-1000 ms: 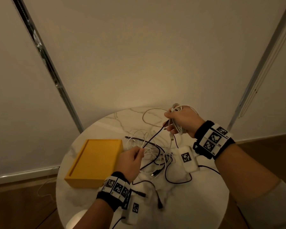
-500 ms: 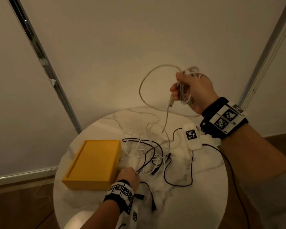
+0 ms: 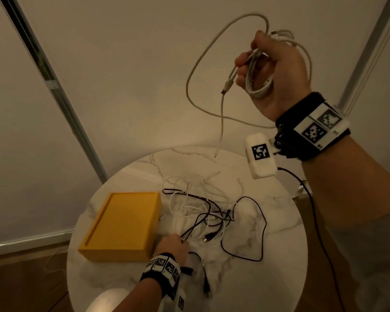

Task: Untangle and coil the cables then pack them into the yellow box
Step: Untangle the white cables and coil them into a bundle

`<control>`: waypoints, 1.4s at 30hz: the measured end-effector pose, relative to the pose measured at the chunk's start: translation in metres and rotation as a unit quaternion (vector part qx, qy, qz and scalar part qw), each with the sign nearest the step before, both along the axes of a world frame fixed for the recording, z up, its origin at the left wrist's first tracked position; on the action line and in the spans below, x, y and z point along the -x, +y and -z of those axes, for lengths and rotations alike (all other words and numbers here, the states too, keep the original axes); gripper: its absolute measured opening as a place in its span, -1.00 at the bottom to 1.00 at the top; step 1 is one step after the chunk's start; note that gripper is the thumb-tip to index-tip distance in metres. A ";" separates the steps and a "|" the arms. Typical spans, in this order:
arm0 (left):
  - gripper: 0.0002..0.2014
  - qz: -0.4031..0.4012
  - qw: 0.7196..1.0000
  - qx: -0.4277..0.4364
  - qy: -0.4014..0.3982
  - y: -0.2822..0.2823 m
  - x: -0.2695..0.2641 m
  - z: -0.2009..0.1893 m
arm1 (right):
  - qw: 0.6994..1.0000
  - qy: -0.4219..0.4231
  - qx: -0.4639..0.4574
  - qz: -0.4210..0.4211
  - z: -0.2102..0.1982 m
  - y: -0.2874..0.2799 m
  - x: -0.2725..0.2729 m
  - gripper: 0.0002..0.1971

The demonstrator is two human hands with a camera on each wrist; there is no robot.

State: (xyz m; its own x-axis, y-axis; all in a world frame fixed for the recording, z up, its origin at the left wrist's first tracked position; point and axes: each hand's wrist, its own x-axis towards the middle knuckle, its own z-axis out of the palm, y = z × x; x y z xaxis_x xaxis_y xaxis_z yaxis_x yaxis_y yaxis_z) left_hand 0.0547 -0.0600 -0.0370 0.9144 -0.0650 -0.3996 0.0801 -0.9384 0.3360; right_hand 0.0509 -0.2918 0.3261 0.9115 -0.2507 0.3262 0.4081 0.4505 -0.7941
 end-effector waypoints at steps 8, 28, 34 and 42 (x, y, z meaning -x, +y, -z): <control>-0.60 -0.032 0.994 0.041 -0.099 -0.014 0.003 -0.063 | 0.997 0.056 0.037 -0.042 0.025 0.011 -0.001 -0.76; -0.76 -0.006 0.820 0.538 -0.194 -0.029 0.046 -0.125 | 0.964 0.246 -0.034 -0.101 0.123 0.049 -0.004 -0.87; -0.77 -0.006 0.804 0.538 -0.253 -0.006 0.037 -0.151 | 0.956 0.269 0.101 -0.051 0.149 0.044 0.001 -0.87; -0.64 -0.228 0.879 0.376 -0.185 0.052 0.003 -0.107 | 0.932 0.341 0.096 -0.076 0.197 0.035 0.028 -0.87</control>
State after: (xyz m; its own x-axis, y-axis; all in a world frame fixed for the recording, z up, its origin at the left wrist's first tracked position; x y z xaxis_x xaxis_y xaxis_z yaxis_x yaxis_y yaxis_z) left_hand 0.0513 -0.0078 0.0697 0.9721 0.2239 -0.0697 0.1445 -0.3378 0.9300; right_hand 0.0230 -0.2568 0.1290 0.9437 -0.0989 -0.3158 -0.2771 0.2858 -0.9174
